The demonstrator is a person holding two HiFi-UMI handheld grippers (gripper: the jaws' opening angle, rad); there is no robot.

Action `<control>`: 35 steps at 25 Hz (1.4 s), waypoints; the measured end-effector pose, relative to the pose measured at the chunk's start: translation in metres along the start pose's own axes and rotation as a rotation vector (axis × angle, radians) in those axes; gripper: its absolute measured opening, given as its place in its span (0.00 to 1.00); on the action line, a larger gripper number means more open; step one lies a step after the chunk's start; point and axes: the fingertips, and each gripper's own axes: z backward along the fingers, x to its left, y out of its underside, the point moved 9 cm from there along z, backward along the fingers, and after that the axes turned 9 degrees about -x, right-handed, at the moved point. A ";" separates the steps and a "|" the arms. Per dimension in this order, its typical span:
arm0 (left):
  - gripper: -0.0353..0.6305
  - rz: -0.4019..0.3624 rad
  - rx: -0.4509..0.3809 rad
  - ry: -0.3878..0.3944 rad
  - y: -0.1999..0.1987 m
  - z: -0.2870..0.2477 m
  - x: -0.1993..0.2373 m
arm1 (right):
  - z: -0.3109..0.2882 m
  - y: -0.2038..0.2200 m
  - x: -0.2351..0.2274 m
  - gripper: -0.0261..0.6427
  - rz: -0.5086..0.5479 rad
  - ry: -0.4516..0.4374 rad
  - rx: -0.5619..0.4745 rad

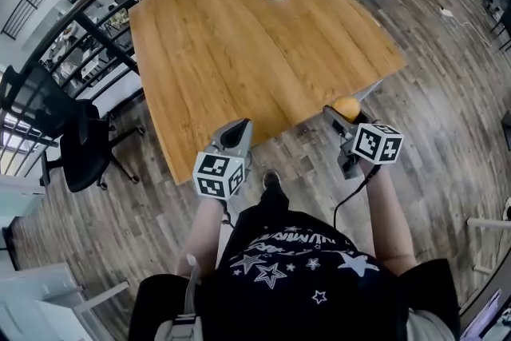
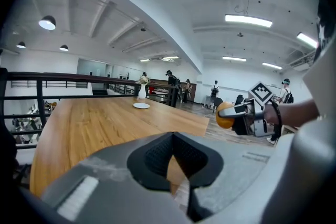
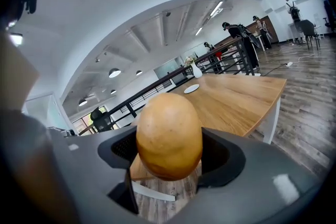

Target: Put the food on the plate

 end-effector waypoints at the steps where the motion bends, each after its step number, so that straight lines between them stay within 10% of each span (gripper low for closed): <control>1: 0.06 0.007 -0.003 -0.001 -0.003 -0.005 0.010 | -0.012 -0.003 0.001 0.54 0.001 0.000 0.007; 20: 0.06 0.060 -0.022 -0.039 -0.018 -0.054 0.152 | -0.156 -0.048 0.017 0.54 0.070 0.038 0.067; 35: 0.06 0.100 -0.036 -0.124 -0.014 -0.070 0.172 | -0.214 -0.061 0.004 0.54 0.115 0.010 0.148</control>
